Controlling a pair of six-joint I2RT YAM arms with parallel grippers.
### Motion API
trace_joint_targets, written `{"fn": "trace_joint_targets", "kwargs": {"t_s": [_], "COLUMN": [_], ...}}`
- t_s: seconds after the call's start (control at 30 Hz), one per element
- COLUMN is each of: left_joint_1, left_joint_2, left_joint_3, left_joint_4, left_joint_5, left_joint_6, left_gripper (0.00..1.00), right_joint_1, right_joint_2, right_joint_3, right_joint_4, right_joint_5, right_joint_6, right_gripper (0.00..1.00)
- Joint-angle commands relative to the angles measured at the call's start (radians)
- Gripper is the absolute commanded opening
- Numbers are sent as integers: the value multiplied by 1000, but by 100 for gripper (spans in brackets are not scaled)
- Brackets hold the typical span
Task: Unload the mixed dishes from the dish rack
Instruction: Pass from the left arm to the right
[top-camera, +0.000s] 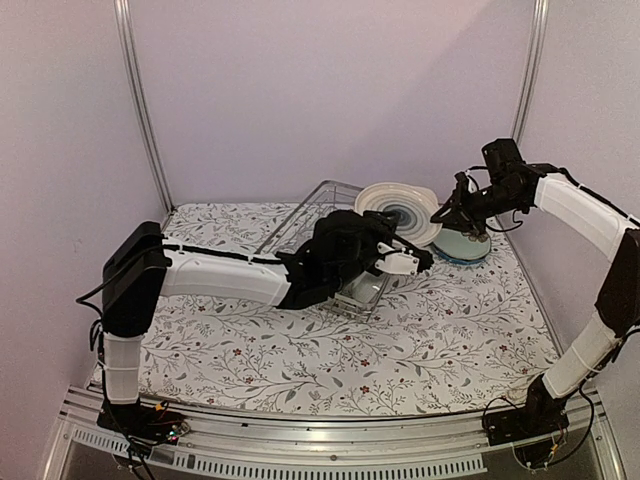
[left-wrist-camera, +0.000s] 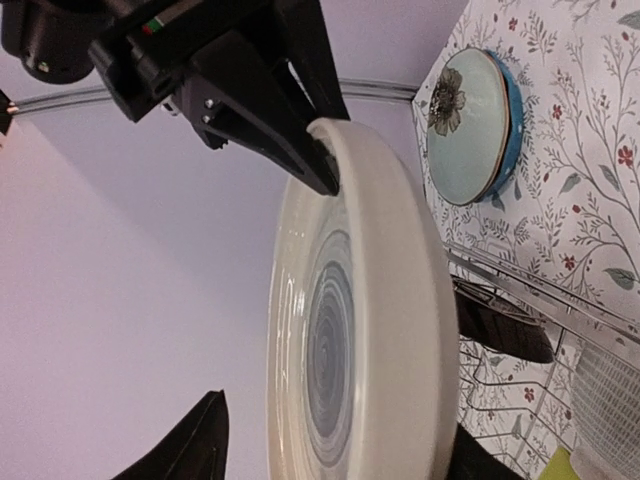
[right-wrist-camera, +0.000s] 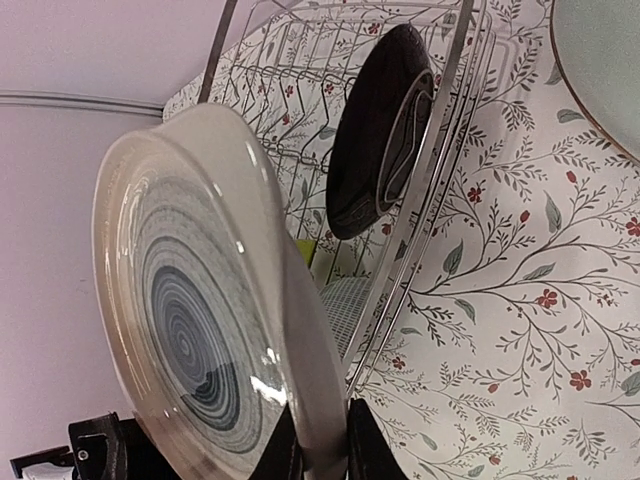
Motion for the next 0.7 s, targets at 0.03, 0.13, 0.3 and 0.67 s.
{"fn": "trace_joint_targets", "kwargs": {"t_s": [0.03, 0.13, 0.3, 0.67], "left_joint_1": [-2, -1, -1, 1], "left_joint_2": [-15, -16, -28, -63], "left_joint_3": [47, 45, 30, 17], "left_joint_4": [122, 109, 70, 35], "left_joint_5": [-14, -11, 14, 17], "left_joint_6": [-7, -12, -35, -101], "left_gripper": [68, 74, 80, 100], "right_joint_1": [-31, -52, -75, -208], "right_joint_2": [-52, -60, -70, -90], "right_joint_3": [2, 1, -9, -68], "right_joint_4": [59, 73, 116, 228], "right_joint_5": [-6, -13, -32, -37], "right_joint_6": [-14, -3, 29, 97], "right_gripper": [0, 0, 0, 0]}}
